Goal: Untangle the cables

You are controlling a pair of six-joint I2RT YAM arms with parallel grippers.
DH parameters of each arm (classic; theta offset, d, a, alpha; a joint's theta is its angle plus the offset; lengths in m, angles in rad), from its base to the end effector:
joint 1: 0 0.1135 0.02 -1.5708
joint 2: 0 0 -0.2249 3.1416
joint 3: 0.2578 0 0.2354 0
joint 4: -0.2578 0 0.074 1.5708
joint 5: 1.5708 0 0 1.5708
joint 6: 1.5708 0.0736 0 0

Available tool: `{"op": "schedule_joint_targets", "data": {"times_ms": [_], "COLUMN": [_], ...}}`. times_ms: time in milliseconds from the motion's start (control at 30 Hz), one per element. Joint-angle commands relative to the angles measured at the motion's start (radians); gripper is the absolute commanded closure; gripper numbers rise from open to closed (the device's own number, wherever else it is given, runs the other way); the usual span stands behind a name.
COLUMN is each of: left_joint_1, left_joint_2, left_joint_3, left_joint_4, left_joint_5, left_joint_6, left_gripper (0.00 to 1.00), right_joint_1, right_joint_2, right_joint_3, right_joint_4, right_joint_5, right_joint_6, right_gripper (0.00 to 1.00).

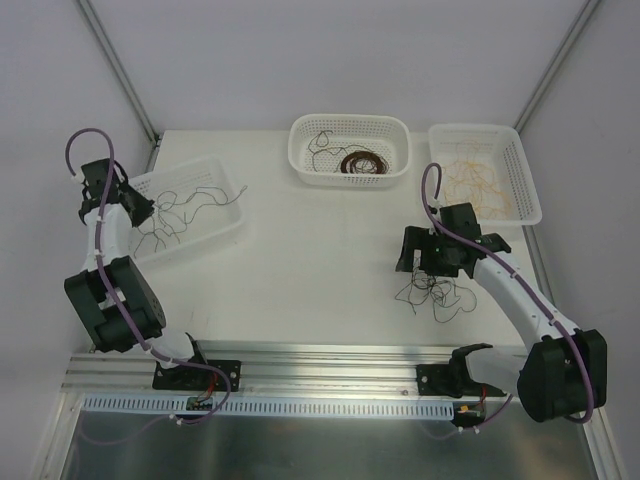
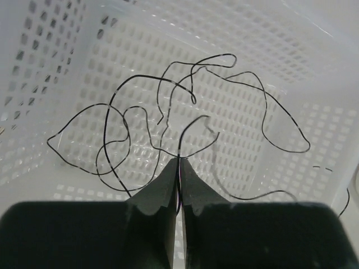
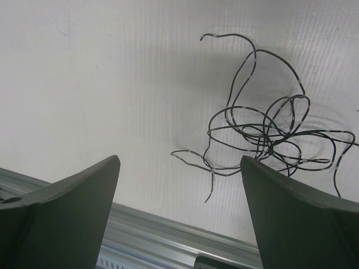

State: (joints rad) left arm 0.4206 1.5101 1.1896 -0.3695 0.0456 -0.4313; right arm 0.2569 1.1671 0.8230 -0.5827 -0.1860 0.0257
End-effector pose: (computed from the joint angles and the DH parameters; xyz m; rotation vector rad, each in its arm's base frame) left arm 0.3255 0.1419 0.2293 -0.9118 2.0685 -0.0573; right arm 0.2422 0.0777 0.1830 -0.3667 2.4820 0.3494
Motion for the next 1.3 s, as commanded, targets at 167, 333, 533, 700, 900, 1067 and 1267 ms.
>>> {"op": "schedule_joint_targets", "data": {"times_ms": [167,333,533,700,900,1067,1267], "left_joint_1": [0.087,0.086,-0.012,-0.170,-0.253,-0.287,-0.318], "left_joint_2": [0.015,-0.033,-0.126,-0.154,-0.070,0.018,0.097], "left_joint_3": [-0.105,-0.104,-0.050,-0.036,-0.019,0.014,0.038], "left_joint_4": [0.072,0.072,0.073,0.072,0.072,0.070,0.066], "left_joint_5": [0.224,0.246,0.292,0.277,0.344,0.385,0.436], "left_joint_6": [-0.204,-0.178,-0.006,0.258,0.422,0.535,0.598], "left_gripper": [0.38,0.09,0.08,0.10,0.25,0.41,0.43], "right_joint_1": [0.005,0.007,0.007,0.008,0.010,0.012,0.013], "right_joint_2": [-0.037,-0.069,-0.086,-0.090,-0.096,-0.106,-0.106], "right_joint_3": [0.001,-0.007,-0.019,-0.025,-0.028,-0.027,-0.027], "right_joint_4": [-0.022,-0.035,-0.039,-0.031,-0.040,-0.048,-0.058], "right_joint_5": [0.013,0.031,0.045,0.037,0.040,0.039,0.046], "right_joint_6": [0.008,0.005,0.000,0.005,0.006,0.008,0.010], "right_gripper": [0.07,0.06,0.06,0.06,0.06,0.06,0.06]}}
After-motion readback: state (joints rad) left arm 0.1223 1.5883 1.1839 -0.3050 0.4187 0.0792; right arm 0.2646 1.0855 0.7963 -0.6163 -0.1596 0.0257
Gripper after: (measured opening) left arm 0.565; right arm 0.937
